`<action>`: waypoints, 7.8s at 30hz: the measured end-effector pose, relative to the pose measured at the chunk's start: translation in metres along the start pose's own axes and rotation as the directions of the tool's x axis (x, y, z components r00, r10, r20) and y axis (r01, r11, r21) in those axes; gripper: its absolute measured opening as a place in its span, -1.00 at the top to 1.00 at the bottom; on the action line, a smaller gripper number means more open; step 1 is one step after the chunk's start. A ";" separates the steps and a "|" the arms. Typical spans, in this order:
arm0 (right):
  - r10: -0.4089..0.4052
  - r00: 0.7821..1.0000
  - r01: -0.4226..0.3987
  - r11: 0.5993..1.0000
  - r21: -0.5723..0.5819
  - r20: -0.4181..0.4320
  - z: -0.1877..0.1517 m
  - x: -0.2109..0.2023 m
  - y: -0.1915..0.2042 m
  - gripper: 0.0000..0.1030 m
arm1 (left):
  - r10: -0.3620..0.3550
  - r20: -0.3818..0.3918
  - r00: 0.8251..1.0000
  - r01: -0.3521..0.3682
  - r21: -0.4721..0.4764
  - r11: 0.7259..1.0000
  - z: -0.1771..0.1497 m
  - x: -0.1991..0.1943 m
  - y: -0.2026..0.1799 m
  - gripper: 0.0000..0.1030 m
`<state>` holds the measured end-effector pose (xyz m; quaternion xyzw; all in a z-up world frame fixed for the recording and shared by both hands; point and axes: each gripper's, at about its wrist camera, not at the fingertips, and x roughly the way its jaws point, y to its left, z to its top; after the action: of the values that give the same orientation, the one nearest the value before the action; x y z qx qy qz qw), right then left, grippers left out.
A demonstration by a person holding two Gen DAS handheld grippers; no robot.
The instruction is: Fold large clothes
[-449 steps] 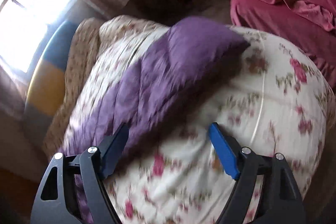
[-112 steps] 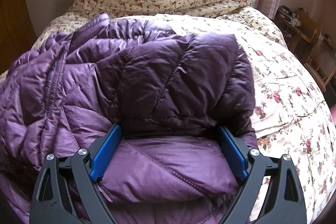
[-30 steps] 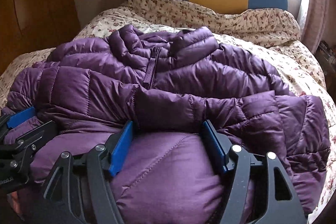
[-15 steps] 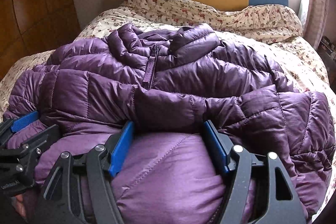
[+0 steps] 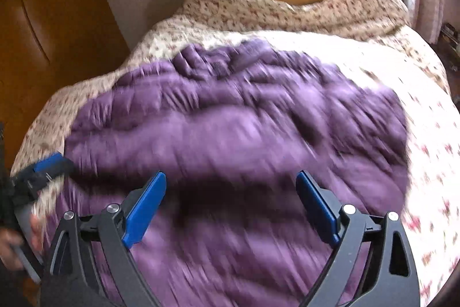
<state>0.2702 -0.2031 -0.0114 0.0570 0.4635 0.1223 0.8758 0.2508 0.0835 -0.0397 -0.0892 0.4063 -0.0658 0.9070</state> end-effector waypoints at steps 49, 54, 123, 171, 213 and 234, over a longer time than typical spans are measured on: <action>0.233 0.963 -0.242 0.969 0.054 0.135 -0.075 -0.199 -0.015 0.85 | -0.322 0.110 0.940 0.328 -0.043 0.944 -0.065 -0.171 0.025 0.90; 0.225 0.953 -0.244 0.967 0.073 0.204 -0.029 -0.190 -0.027 0.85 | -0.320 0.165 0.933 0.333 -0.057 0.941 -0.014 -0.153 0.030 0.90; 0.159 0.987 -0.149 0.928 0.340 0.000 -0.070 -0.071 -0.097 0.64 | -0.413 -0.044 0.910 0.385 -0.280 0.879 -0.045 -0.036 0.084 0.54; -0.177 0.967 0.150 0.977 0.154 0.184 -0.008 -0.078 -0.038 0.91 | -0.022 -0.081 0.996 0.007 -0.176 0.984 0.001 -0.034 0.062 0.96; -0.347 0.934 0.329 0.929 0.168 0.090 -0.016 -0.022 -0.040 0.20 | 0.137 0.048 0.989 -0.134 -0.064 0.989 -0.010 -0.030 0.021 -0.14; -0.190 0.967 0.194 0.981 -0.007 0.171 -0.050 0.014 0.085 0.14 | 0.050 0.076 0.996 -0.053 0.035 0.998 -0.046 -0.005 -0.038 -0.19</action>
<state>0.2225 -0.1182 -0.0329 0.0119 0.3891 0.0370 0.9204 0.2113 0.0426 -0.0583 -0.0643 0.3729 -0.0465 0.9245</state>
